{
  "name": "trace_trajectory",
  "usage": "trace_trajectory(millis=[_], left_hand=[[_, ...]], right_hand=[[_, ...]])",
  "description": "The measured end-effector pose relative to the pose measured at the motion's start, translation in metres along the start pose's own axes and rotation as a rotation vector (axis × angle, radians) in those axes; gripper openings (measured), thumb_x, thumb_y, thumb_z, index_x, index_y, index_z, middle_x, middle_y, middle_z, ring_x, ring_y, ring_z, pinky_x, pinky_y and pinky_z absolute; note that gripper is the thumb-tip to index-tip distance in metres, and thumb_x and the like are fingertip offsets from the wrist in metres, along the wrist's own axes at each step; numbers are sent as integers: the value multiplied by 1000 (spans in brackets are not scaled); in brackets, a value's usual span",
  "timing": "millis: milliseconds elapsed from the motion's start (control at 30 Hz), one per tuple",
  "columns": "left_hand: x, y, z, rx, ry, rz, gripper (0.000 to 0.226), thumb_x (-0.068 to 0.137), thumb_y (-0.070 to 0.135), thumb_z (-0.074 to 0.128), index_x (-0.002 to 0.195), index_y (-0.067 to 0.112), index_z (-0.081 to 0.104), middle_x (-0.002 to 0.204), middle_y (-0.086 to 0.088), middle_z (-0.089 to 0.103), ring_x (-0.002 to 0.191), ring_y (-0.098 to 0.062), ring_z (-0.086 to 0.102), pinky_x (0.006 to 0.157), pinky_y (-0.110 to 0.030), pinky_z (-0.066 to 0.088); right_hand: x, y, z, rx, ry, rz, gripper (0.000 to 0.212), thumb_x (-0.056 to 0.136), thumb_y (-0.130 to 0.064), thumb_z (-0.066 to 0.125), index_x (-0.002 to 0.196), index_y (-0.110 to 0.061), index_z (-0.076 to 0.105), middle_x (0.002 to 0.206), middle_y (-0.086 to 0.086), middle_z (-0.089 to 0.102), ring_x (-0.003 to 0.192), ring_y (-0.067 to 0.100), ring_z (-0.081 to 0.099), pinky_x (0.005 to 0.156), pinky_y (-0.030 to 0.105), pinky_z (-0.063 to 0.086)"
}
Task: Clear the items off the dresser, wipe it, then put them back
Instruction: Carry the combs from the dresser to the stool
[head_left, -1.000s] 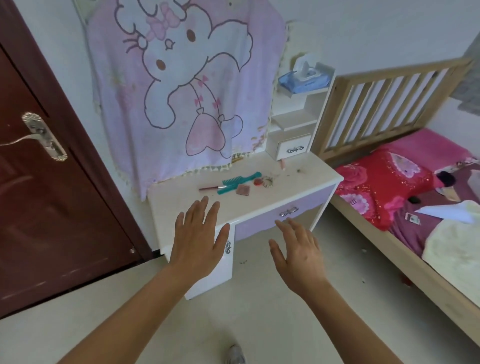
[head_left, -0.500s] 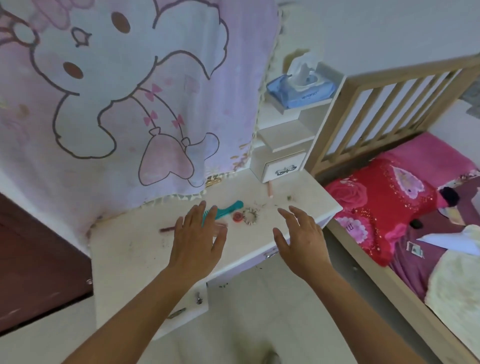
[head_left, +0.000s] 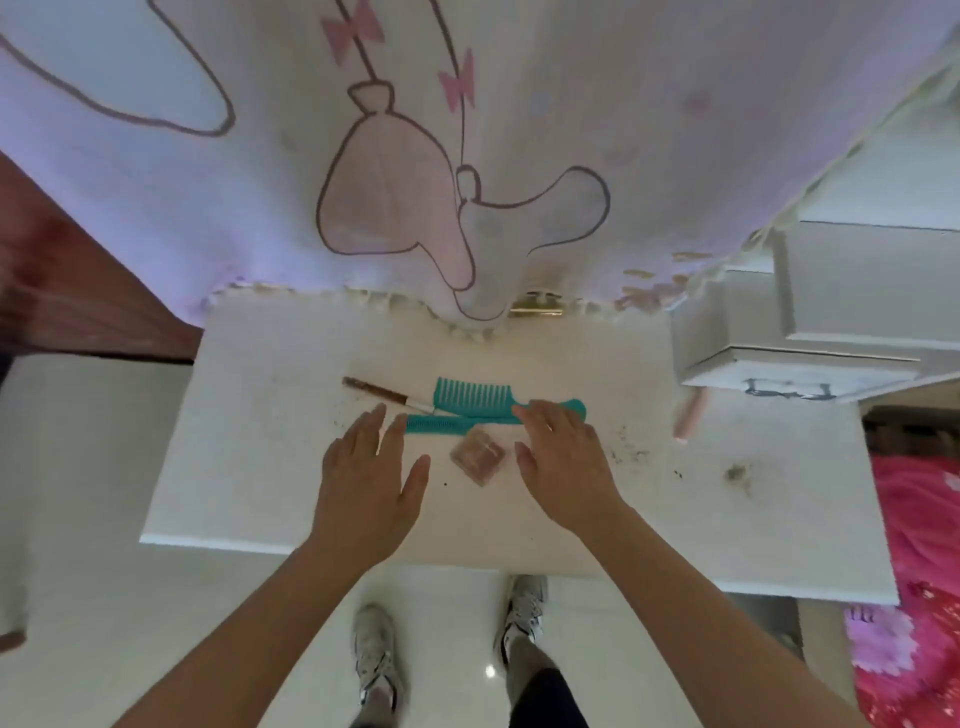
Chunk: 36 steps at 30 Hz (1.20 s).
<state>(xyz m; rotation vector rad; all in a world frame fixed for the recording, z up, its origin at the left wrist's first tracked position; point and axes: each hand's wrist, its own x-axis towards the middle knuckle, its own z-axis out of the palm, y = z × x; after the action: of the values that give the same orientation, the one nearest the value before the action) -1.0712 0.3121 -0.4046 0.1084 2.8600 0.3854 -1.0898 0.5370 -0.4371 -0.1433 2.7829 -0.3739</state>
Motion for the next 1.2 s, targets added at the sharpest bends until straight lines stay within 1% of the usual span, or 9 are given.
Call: trace_trajectory(millis=[133,333,433,533,667,767,900,1100,1200], left_hand=[[20,4,41,-1,-14,3,54,91,31,62,134,2,51,144,-24,44,130,-41,45,104,-54,38],[49,9,69,-17,59,104,43,89,26,65,126,5,59,133,-15,57,123,-35,53,98,-50,43],[61,9,74,14,121,118,40,84,21,70,121,8,62,126,-10,62,115,-33,57,91,-48,44],[69,9,79,94,111,131,43,81,18,73,122,11,63,122,-13,60,110,-38,55,87,-49,44],[73,11,84,90,82,111,38,82,14,72,120,13,66,116,-15,59,101,-39,55,83,-49,44],[77,11,81,62,84,118,24,83,13,70,107,13,69,107,-12,59,94,-35,54,77,-46,42],[81,15,77,19,51,121,14,84,6,64,97,10,62,103,-11,56,90,-30,50,75,-41,42],[79,18,37,-86,98,141,17,85,6,64,97,14,55,88,-2,63,85,-27,52,69,-35,38],[71,19,3,-191,145,128,31,86,5,61,116,16,59,93,-1,66,90,-28,53,70,-38,45]], right_hand=[[33,22,23,3,-43,-45,49,98,-24,48,146,-18,39,143,2,46,129,24,42,105,39,36],[51,30,30,5,-7,-20,44,95,-17,56,139,-19,49,123,4,59,108,28,52,93,41,42],[57,30,30,35,-8,-7,44,95,-19,57,139,-19,50,120,4,60,105,26,53,90,40,44],[60,29,30,82,-17,31,44,96,-22,57,140,-19,49,122,4,58,108,25,52,90,39,45],[64,25,32,102,-30,66,47,97,-23,56,143,-19,46,126,4,57,111,24,51,94,39,45],[62,20,28,91,-17,94,48,98,-25,54,144,-21,43,126,4,57,111,24,51,94,38,44],[53,14,16,73,31,75,51,99,-22,51,148,-19,38,123,9,56,108,28,50,93,39,43],[27,16,-29,23,100,94,50,99,-16,51,148,-8,39,120,18,53,103,35,48,90,45,41],[11,11,-58,11,108,125,50,100,-14,49,148,-8,37,122,20,51,105,37,46,90,46,37]])
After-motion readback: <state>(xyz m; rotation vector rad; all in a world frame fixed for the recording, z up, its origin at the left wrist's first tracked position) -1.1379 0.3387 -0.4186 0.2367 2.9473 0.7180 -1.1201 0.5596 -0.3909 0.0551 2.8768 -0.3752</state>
